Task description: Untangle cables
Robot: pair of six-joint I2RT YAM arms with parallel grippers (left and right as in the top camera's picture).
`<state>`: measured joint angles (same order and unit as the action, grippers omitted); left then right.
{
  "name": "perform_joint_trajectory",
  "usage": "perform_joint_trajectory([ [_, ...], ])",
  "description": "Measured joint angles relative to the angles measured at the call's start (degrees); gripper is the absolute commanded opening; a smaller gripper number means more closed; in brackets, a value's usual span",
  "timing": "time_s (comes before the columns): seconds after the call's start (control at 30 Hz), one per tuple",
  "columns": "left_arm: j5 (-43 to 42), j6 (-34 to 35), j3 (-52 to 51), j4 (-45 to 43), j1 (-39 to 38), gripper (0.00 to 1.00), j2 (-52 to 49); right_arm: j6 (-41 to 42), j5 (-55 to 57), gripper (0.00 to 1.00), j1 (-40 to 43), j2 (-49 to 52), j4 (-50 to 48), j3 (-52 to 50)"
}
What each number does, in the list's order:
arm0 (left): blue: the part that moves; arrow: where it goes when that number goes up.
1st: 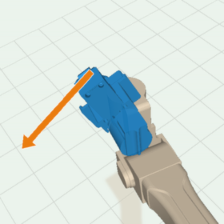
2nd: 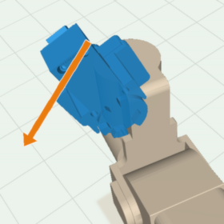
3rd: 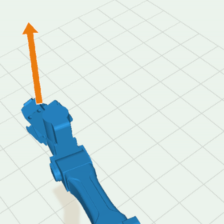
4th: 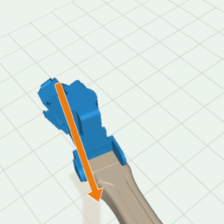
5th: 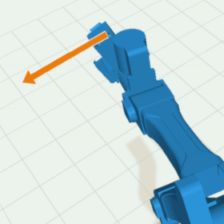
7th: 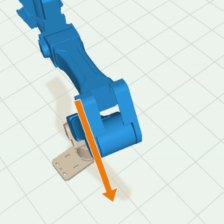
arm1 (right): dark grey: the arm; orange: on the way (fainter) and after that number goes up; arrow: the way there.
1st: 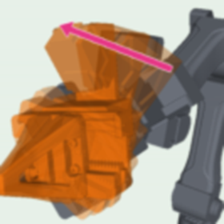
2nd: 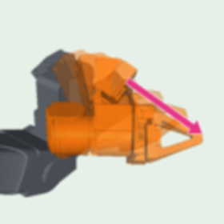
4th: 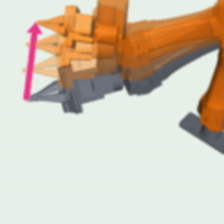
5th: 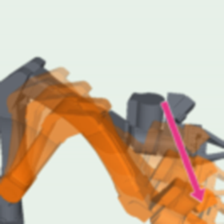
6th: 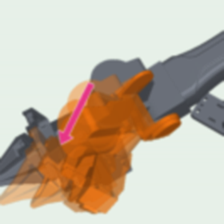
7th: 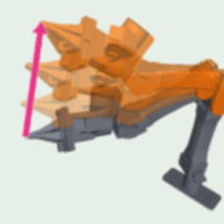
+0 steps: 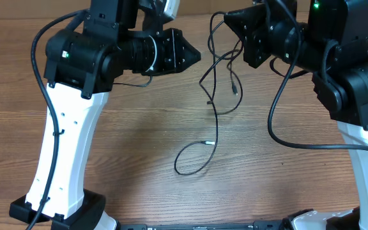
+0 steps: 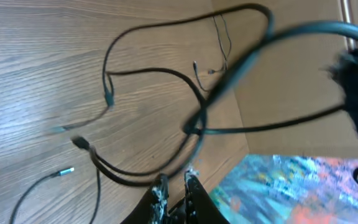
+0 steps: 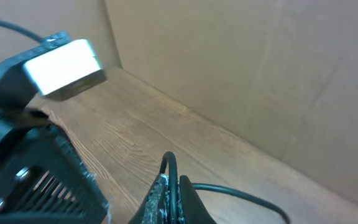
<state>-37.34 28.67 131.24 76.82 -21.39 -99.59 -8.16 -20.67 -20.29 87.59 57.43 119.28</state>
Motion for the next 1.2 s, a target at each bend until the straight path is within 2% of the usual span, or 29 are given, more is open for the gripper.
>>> perform_joint_trajectory([
  [0.13, -0.7, -1.5, 0.0, -0.1, -0.4, 0.17, 0.0, 3.8, 0.7, 0.04, 0.0, 0.0, 2.9, 0.0],
  [0.3, -0.9, -3.9, 0.0, -0.1, -0.4, 0.32, 0.0, 7.8, -0.2, 0.04, 0.0, 0.0, 3.9, 0.0],
  [0.63, -1.0, -7.4, 0.0, -0.1, -1.2, 0.34, 0.0, 13.8, -6.6, 0.04, 0.0, 0.0, 3.9, 0.0],
  [1.07, -0.5, -9.3, 0.0, -0.3, -1.2, 0.29, 0.0, 17.1, -16.1, 0.04, 0.0, 0.0, 4.0, 0.0],
  [1.1, -0.5, -9.4, 0.0, -0.3, -1.2, 0.24, 0.0, 17.1, -16.8, 0.04, 0.0, 0.0, 4.0, 0.0],
  [1.13, -0.4, -9.4, 0.0, -0.3, -1.2, 0.11, 0.0, 17.2, -17.6, 0.04, 0.0, 0.0, 4.0, 0.0],
  [1.17, -0.3, -9.5, 0.0, -0.3, -1.2, 0.04, 0.0, 17.2, -18.1, 0.04, 0.0, 0.0, 4.0, 0.0],
  [1.2, -0.3, -9.6, 0.0, -0.3, -1.2, 0.04, 0.0, 17.2, -18.9, 0.04, 0.0, 0.0, 4.0, 0.0],
])
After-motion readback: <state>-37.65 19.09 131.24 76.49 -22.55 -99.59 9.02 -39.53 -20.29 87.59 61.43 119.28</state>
